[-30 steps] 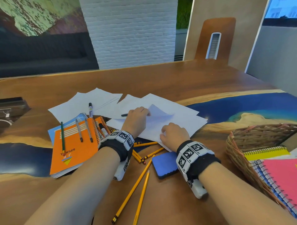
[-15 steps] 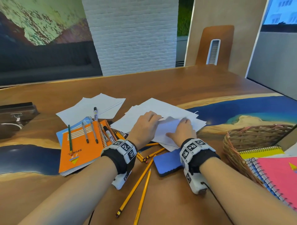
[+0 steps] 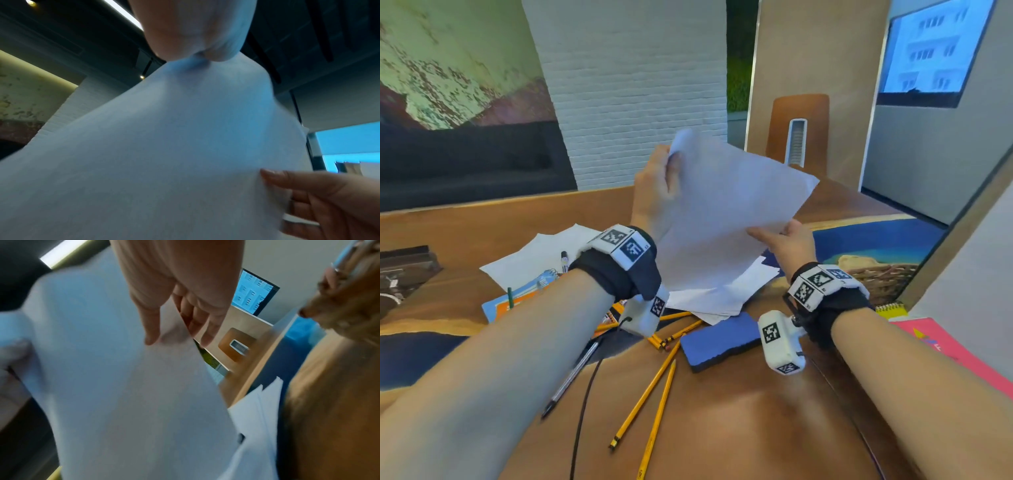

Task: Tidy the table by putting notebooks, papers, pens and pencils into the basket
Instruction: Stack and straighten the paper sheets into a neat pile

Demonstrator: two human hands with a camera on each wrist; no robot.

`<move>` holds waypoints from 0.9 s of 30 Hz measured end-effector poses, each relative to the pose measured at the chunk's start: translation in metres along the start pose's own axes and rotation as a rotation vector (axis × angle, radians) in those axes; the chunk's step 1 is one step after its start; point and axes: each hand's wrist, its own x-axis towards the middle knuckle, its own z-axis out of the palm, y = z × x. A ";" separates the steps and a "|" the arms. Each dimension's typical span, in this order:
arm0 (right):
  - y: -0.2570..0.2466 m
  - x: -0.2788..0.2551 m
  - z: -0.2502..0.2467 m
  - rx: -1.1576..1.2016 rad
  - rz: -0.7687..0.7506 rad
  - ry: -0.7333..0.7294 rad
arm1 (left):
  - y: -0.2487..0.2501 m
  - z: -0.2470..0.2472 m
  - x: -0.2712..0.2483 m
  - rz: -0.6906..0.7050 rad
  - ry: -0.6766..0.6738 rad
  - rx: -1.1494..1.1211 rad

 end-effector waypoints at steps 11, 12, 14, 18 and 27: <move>-0.041 -0.020 -0.046 0.101 -0.097 0.161 | 0.005 0.011 -0.004 -0.435 -0.298 -0.328; -0.043 -0.020 -0.052 0.067 -0.107 0.173 | 0.008 0.014 -0.003 -0.464 -0.309 -0.351; -0.048 -0.023 -0.066 -0.032 -0.109 0.183 | 0.016 0.022 0.000 -0.476 -0.304 -0.371; -0.056 -0.034 -0.100 -0.126 -0.118 0.182 | 0.042 0.046 0.008 -0.481 -0.294 -0.438; -0.063 -0.052 -0.189 -0.260 -0.173 0.416 | 0.110 0.125 0.002 -0.429 -0.379 -0.581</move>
